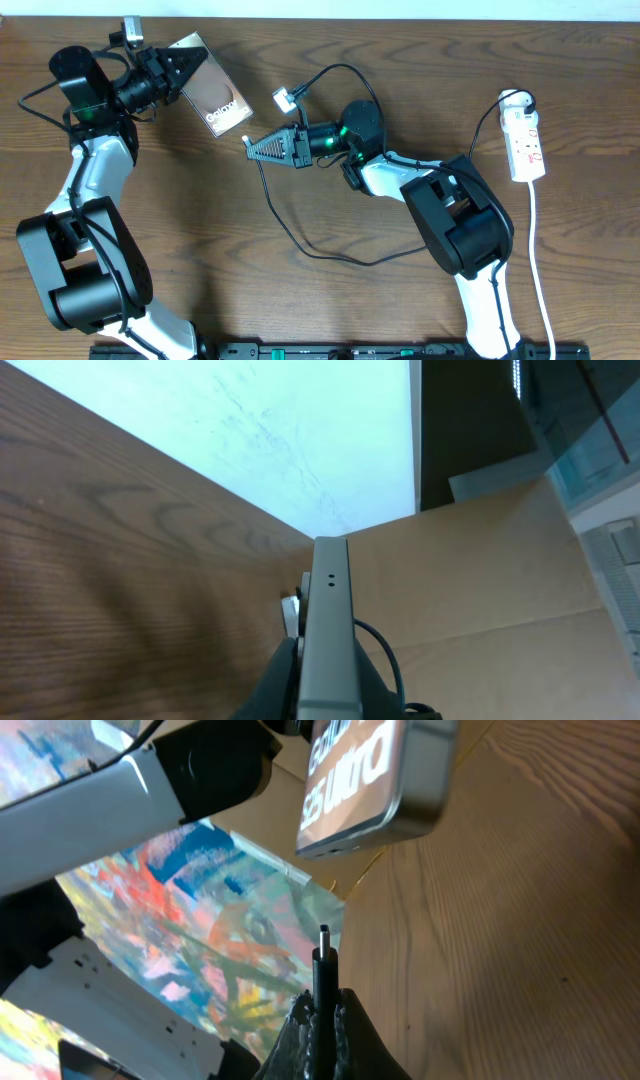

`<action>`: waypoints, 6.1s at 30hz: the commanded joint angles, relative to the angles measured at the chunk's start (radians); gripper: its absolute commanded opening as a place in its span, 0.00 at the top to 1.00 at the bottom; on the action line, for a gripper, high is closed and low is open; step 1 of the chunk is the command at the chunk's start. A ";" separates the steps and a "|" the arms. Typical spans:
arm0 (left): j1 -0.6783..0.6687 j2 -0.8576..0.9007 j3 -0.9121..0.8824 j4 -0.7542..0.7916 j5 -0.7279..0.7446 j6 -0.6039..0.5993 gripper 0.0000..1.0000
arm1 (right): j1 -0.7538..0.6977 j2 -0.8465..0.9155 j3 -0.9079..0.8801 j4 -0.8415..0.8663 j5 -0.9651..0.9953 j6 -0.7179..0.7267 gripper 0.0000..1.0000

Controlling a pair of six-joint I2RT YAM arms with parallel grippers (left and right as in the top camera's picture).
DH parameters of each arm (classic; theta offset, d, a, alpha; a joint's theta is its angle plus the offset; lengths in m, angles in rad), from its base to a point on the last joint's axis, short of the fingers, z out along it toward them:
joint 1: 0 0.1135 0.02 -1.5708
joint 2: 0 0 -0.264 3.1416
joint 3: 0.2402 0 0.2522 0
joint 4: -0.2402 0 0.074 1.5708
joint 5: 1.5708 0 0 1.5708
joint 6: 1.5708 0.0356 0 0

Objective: Plug charger to phone and switch on socket
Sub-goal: 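Push the plug with the right gripper into the phone's bottom port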

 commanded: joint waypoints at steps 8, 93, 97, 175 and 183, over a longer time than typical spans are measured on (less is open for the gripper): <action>-0.010 -0.013 0.011 0.012 0.011 -0.021 0.93 | -0.003 -0.010 0.007 0.009 0.049 0.047 0.99; -0.023 -0.013 0.011 0.026 0.040 -0.044 0.92 | -0.003 -0.010 0.006 0.180 0.042 0.155 0.99; -0.014 -0.013 0.011 0.027 0.040 -0.097 0.93 | -0.003 -0.010 0.006 0.179 0.042 0.150 0.99; -0.041 -0.013 0.011 0.027 0.089 -0.049 0.93 | -0.003 -0.010 0.006 0.142 0.046 0.142 0.99; -0.042 -0.013 0.011 0.027 0.109 -0.046 0.93 | -0.003 -0.010 0.006 0.142 0.046 0.142 0.99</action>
